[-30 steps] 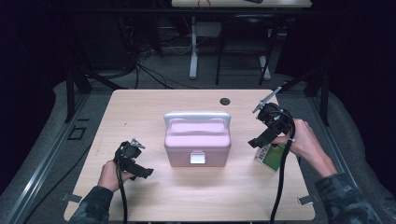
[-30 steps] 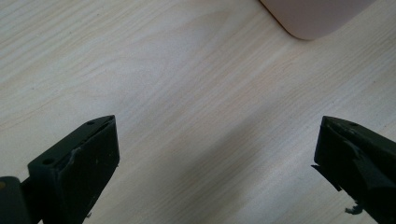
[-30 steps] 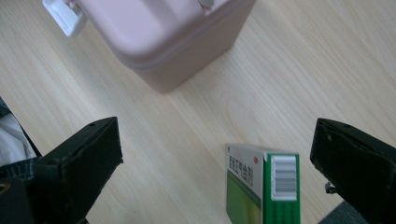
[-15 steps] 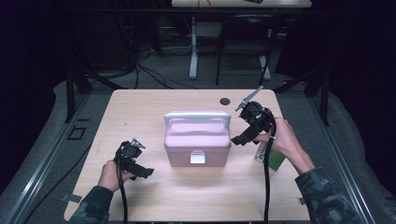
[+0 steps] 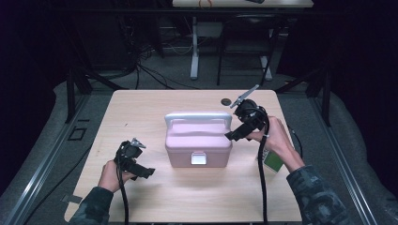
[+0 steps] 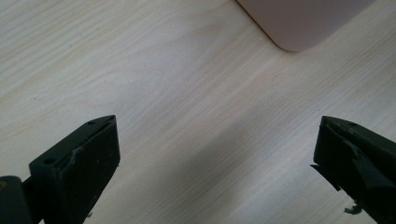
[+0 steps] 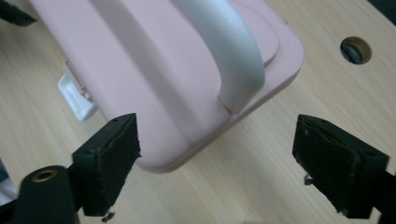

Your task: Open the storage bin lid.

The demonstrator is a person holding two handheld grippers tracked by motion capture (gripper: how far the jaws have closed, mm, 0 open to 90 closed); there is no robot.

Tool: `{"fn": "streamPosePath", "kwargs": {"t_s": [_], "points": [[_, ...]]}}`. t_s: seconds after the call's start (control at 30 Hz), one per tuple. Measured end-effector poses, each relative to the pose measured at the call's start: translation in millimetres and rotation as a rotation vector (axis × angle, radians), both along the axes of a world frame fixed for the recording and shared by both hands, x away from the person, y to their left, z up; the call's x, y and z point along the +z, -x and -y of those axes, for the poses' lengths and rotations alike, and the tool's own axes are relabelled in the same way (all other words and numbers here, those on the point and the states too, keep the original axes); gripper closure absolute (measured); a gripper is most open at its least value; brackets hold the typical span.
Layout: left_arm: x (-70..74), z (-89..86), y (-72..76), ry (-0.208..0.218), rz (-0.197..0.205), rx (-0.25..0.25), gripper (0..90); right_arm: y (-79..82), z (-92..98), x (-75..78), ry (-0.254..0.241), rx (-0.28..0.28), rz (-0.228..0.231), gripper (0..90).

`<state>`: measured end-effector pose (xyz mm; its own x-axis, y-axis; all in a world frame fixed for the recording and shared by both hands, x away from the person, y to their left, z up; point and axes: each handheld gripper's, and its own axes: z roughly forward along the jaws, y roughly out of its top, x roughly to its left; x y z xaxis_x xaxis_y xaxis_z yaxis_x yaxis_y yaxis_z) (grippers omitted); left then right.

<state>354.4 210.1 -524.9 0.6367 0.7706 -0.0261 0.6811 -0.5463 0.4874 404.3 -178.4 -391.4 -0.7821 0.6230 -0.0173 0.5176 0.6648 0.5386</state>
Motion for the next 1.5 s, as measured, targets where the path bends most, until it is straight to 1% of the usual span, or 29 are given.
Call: {"fn": "streamPosePath", "kwargs": {"t_s": [0.03, 0.1, 0.13, 0.23, 0.27, 0.33, 0.4, 0.5, 0.53, 0.6, 0.7, 0.73, 0.77, 0.8, 0.83, 0.87, 0.9, 0.97, 1.0, 1.07, 1.17, 1.23, 1.33, 1.4, 1.47, 1.5], "points": [[0.3, 0.3, -0.2, -0.001, -0.001, 0.001, 0.7, -0.6, -0.6, -0.3, -0.006, -0.007, 0.005, 15.6], [1.0, 1.2, -0.4, -0.003, -0.001, 0.000, 0.8, -3.1, -2.4, -1.5, -0.006, -0.013, 0.008, 20.5], [1.7, 2.1, 0.0, -0.003, 0.002, 0.003, 1.1, -4.0, -3.3, -2.2, -0.014, -0.016, 0.014, 22.0], [2.3, 4.0, 0.1, -0.006, 0.010, 0.003, 1.9, -5.8, -6.2, -2.6, -0.017, -0.020, 0.030, 27.0], [2.2, 4.5, -0.1, -0.002, 0.003, -0.002, 1.9, -6.4, -7.6, -2.5, -0.017, -0.025, 0.041, 28.5], [1.6, 5.7, -0.8, 0.000, 0.003, -0.006, 2.0, -7.2, -9.1, -2.6, -0.025, -0.029, 0.052, 31.5], [2.0, 6.2, -0.7, 0.001, 0.003, -0.007, 1.9, -8.8, -11.1, -2.5, -0.022, -0.038, 0.062, 35.1], [4.1, 6.1, 0.1, 0.011, 0.010, -0.006, 1.9, -11.1, -14.3, -3.9, -0.020, -0.043, 0.072, 38.5], [5.0, 6.2, 0.2, 0.014, 0.015, 0.001, 1.7, -11.6, -15.4, -4.5, -0.026, -0.037, 0.072, 38.5], [7.4, 7.6, 0.4, 0.028, 0.024, 0.006, 1.1, -11.3, -17.8, -4.7, -0.032, -0.036, 0.084, 40.3], [9.4, 11.5, 0.9, 0.035, 0.038, 0.005, 1.1, -11.0, -21.4, -3.7, -0.030, -0.032, 0.104, 43.7], [9.7, 11.8, 0.6, 0.039, 0.033, -0.004, 1.0, -11.0, -22.7, -3.5, -0.025, -0.034, 0.110, 44.6], [9.8, 12.2, 0.5, 0.040, 0.033, -0.005, 1.0, -11.4, -23.4, -3.7, -0.024, -0.036, 0.115, 47.6], [10.1, 12.3, 0.5, 0.043, 0.032, -0.005, 1.0, -12.1, -24.0, -4.2, -0.027, -0.034, 0.113, 48.6], [10.6, 12.3, 0.5, 0.044, 0.035, -0.005, 1.0, -12.7, -24.8, -4.4, -0.026, -0.040, 0.114, 50.1], [11.7, 12.5, 0.5, 0.046, 0.036, -0.005, 0.9, -13.2, -25.3, -4.8, -0.030, -0.045, 0.121, 54.1], [12.6, 13.0, 0.7, 0.047, 0.040, -0.005, 0.9, -14.0, -26.1, -4.6, -0.023, -0.047, 0.118, 55.2], [14.5, 14.6, 1.7, 0.048, 0.045, -0.009, 2.0, -15.1, -27.0, -4.6, -0.028, -0.051, 0.126, 59.0], [15.7, 16.5, 3.1, 0.045, 0.051, -0.013, 3.0, -15.4, -27.2, -3.8, -0.027, -0.052, 0.122, 60.0], [17.5, 19.1, 4.4, 0.046, 0.058, -0.022, 3.0, -15.4, -27.3, -0.8, -0.036, -0.053, 0.132, 62.3], [20.8, 22.4, 5.7, 0.052, 0.072, -0.025, 2.9, -15.6, -28.1, -0.1, -0.024, -0.052, 0.138, 63.5], [23.5, 23.0, 6.3, 0.069, 0.076, -0.029, 3.0, -15.9, -27.9, 0.1, -0.021, -0.052, 0.139, 63.8], [31.0, 24.2, 7.6, 0.092, 0.101, -0.020, 4.0, -16.0, -28.4, 0.3, -0.018, -0.051, 0.144, 64.5], [36.2, 24.7, 7.9, 0.125, 0.111, -0.018, 4.0, -16.6, -28.5, 0.9, -0.013, -0.047, 0.148, 64.7], [40.0, 26.0, 8.4, 0.136, 0.127, -0.012, 3.8, -17.3, -28.8, 1.2, -0.013, -0.047, 0.154, 64.9], [40.9, 26.5, 8.5, 0.142, 0.128, -0.012, 3.7, -17.6, -29.1, 2.0, -0.014, -0.048, 0.153, 64.9]]}}
